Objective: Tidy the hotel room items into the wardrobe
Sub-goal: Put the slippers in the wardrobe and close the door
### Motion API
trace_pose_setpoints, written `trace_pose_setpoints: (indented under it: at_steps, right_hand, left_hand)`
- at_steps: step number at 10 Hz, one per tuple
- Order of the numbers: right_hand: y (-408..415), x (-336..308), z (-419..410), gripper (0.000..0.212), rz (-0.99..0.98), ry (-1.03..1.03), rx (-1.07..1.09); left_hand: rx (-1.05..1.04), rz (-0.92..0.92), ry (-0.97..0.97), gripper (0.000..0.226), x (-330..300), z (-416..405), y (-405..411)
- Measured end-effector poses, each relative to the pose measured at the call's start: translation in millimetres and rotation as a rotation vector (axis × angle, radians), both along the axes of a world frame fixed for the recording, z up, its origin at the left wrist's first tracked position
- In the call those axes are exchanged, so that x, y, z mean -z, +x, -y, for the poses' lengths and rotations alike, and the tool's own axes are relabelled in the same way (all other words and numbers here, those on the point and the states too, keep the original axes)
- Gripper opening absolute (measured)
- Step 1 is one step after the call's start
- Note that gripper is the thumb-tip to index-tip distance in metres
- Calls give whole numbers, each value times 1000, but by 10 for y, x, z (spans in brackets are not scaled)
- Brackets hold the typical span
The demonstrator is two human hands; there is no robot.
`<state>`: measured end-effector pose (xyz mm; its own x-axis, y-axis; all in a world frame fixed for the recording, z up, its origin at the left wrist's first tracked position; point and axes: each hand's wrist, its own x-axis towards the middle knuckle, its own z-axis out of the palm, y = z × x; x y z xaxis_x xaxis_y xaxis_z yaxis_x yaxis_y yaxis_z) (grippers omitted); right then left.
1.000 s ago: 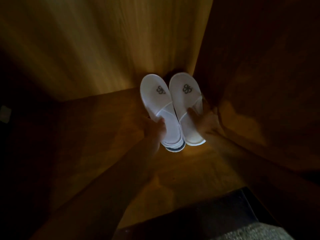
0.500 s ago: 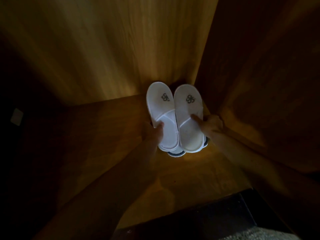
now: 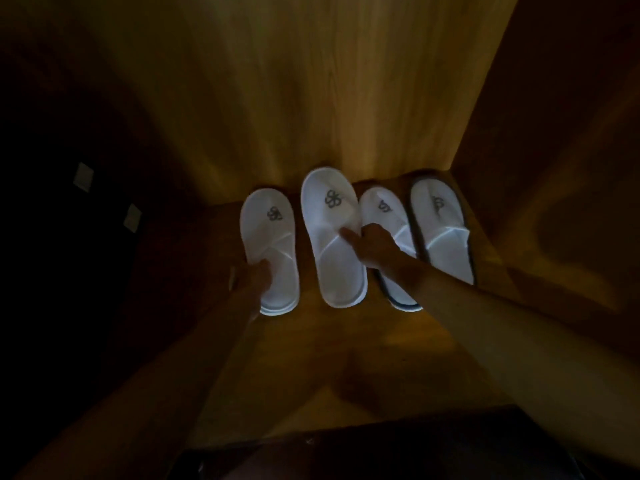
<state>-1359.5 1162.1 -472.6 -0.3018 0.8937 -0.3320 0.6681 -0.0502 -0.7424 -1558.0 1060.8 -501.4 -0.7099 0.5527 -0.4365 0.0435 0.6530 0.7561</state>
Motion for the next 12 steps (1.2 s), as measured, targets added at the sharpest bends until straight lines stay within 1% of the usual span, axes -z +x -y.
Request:
trace_pose_setpoints:
  at_steps: [1, 2, 3, 4, 5, 6, 7, 8, 9, 10, 11, 12]
  right_hand:
    - [-170, 143, 46, 62, 110, 5, -50]
    - [-209, 262, 104, 65, 236, 126, -46]
    - [-184, 253, 132, 64, 293, 226, 4]
    - [-105, 54, 220, 59, 339, 270, 17]
    - [32, -321, 408, 53, 398, 267, 13]
    - [203, -924, 620, 50, 420, 244, -19]
    - [399, -1642, 818, 48, 451, 200, -53]
    - [624, -2450, 1081, 48, 424, 203, -84]
    - [848, -3347, 1373, 45, 472, 138, -135]
    - [1031, -4231, 1687, 45, 537, 87, -184]
    - [1150, -4931, 1992, 48, 561, -17, -228]
    - [1229, -5499, 2259, 52, 564, -59, -238]
  left_hand:
    - [4, -68, -78, 57, -28, 141, -171]
    - [32, -192, -165, 64, -35, 141, -90]
    - [58, -370, -212, 63, 2, 160, -24]
    - [82, -513, -182, 60, -103, 242, 115]
    - [136, -546, -97, 57, -395, 443, 285]
    - [217, -488, -51, 56, -954, 669, 485]
    - [282, -454, -44, 57, -1710, 833, 688]
    - [393, -401, -92, 58, -2567, 1026, 889]
    - [509, -261, -205, 64, -3455, 1260, 1045]
    - [614, -180, -303, 66, -4392, 1532, 1199]
    - [654, -173, -327, 60, -5238, 1749, 1336]
    - [715, -198, -316, 53, -5903, 1880, 1449]
